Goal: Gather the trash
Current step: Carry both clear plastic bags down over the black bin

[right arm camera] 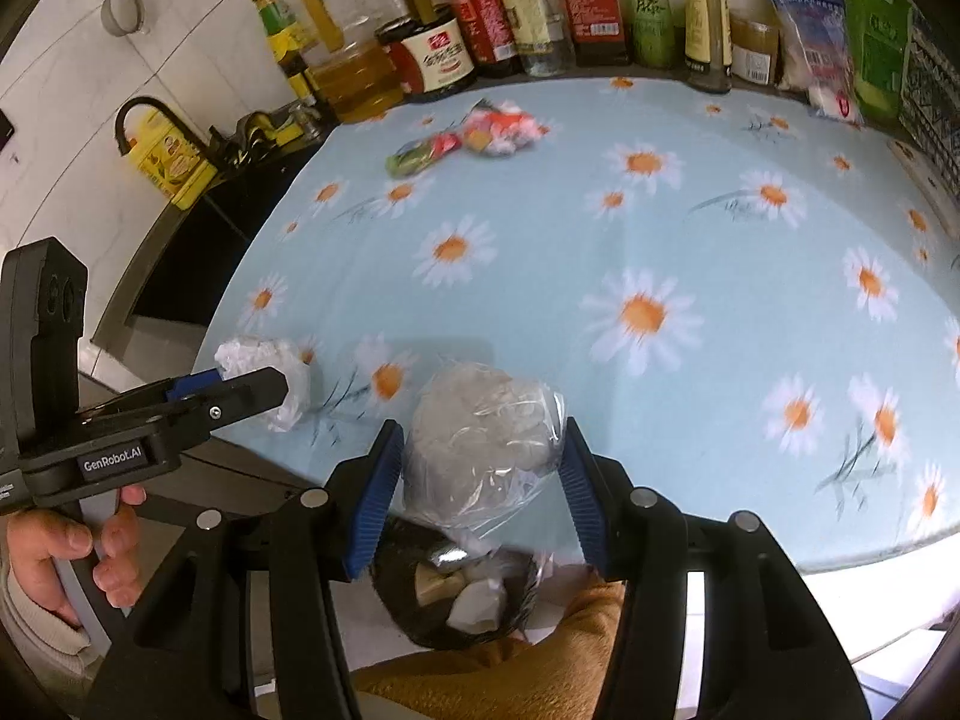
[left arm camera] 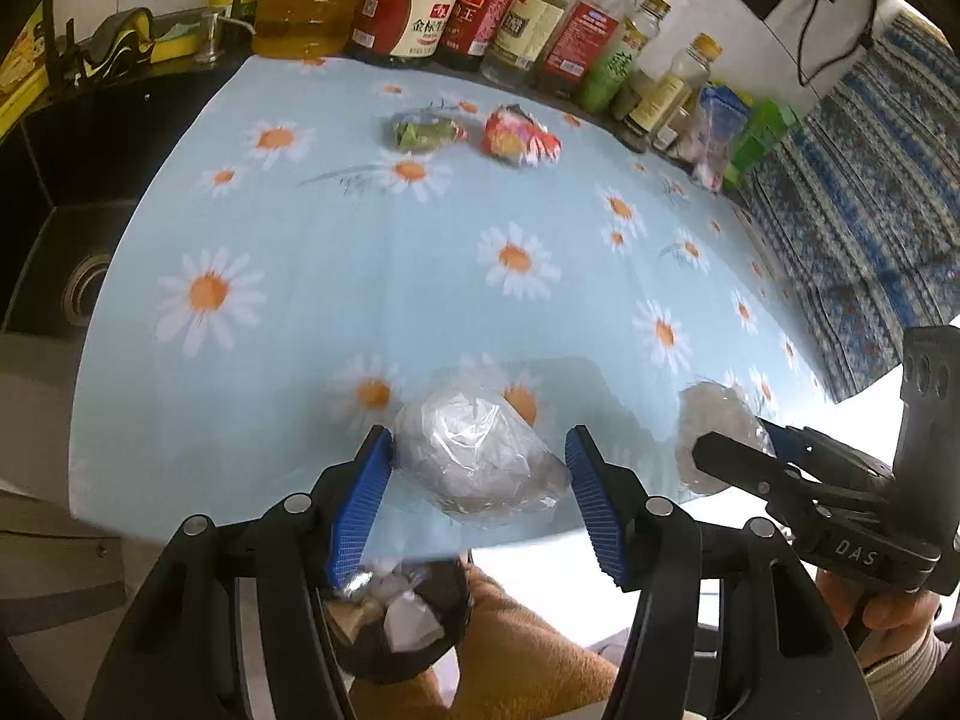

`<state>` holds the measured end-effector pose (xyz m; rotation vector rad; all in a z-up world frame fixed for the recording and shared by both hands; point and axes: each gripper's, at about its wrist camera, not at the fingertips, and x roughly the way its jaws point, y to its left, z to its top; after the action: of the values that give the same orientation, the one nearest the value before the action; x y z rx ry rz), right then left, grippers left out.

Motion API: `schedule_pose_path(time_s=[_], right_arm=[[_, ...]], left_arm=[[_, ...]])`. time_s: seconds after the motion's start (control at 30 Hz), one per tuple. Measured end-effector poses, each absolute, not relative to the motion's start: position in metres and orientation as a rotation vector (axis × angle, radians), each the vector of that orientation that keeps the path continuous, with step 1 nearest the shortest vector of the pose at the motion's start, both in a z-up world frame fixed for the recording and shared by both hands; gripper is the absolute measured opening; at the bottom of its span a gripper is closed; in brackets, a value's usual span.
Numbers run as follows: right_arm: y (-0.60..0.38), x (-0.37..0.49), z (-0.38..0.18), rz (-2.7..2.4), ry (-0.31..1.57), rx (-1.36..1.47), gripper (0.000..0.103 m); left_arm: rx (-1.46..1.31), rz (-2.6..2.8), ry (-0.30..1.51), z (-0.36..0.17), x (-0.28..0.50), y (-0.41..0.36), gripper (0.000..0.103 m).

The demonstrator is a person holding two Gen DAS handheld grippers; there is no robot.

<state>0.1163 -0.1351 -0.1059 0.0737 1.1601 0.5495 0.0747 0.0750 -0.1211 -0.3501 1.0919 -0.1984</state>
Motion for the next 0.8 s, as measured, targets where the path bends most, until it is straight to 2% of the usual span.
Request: schedule_pose_path(time_s=[0.8], right_arm=[[-0.091,0.040,-0.143,0.644,1.280,-0.003,0.053]], left_arm=[[-0.379,-0.213,1.218,-0.168,-0.016,0.094,0.058]])
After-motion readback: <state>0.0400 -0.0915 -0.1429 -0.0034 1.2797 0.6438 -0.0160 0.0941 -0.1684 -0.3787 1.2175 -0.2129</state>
